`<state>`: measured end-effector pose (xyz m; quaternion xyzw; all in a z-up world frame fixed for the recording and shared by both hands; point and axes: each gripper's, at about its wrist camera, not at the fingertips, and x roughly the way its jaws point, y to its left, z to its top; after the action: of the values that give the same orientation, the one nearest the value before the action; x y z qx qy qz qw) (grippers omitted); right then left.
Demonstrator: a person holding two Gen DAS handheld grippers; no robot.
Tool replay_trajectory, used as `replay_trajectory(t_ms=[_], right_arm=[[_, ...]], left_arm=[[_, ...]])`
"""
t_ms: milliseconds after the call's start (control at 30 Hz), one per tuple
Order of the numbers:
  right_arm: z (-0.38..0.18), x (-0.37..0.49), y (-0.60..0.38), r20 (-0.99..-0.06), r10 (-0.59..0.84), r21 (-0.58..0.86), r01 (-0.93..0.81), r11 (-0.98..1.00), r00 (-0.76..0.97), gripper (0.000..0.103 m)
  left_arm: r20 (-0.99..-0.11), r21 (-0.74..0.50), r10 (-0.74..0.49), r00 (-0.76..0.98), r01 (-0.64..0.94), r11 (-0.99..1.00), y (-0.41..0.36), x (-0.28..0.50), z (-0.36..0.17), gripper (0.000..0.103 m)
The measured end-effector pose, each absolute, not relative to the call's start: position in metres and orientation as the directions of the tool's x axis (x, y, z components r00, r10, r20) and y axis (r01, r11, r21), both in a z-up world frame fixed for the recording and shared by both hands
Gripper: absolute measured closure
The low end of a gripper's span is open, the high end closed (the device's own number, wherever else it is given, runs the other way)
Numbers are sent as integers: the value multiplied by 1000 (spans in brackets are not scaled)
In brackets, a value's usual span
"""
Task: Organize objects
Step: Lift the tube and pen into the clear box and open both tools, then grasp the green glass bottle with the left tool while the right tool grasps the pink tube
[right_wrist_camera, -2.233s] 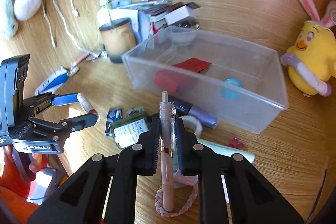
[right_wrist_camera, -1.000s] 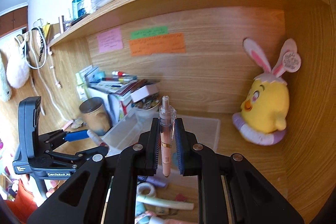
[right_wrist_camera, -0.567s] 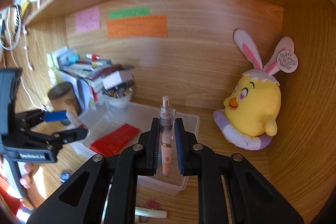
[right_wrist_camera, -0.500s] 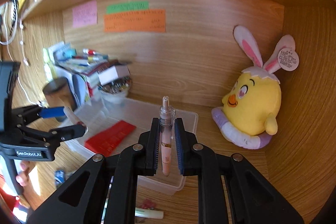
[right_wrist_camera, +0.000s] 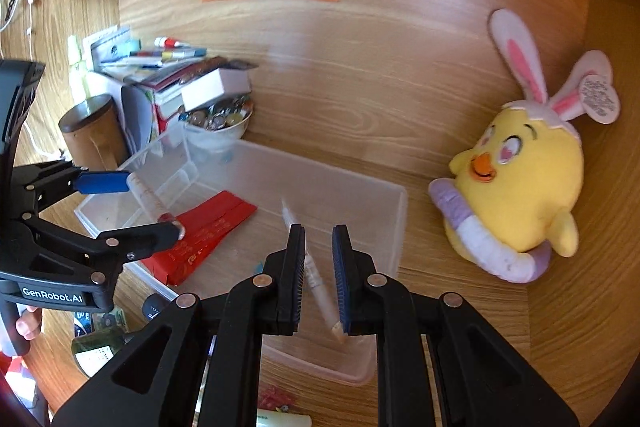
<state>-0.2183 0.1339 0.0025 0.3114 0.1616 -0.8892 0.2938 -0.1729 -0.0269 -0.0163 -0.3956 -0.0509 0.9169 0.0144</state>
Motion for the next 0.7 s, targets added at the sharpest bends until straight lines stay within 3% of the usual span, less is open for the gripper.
replay_trajectory(t_ms=[467, 700], right_arm=[[-4, -217, 131, -687, -443, -49, 646, -762, -575, 87], [6, -194, 152, -658, -438, -69, 628, -775, -613, 55]], left_arm=[[-733, -101, 95, -673, -30, -994, -24, -174, -16, 17], [-709, -123, 108, -697, -28, -992, -30, -154, -4, 8]])
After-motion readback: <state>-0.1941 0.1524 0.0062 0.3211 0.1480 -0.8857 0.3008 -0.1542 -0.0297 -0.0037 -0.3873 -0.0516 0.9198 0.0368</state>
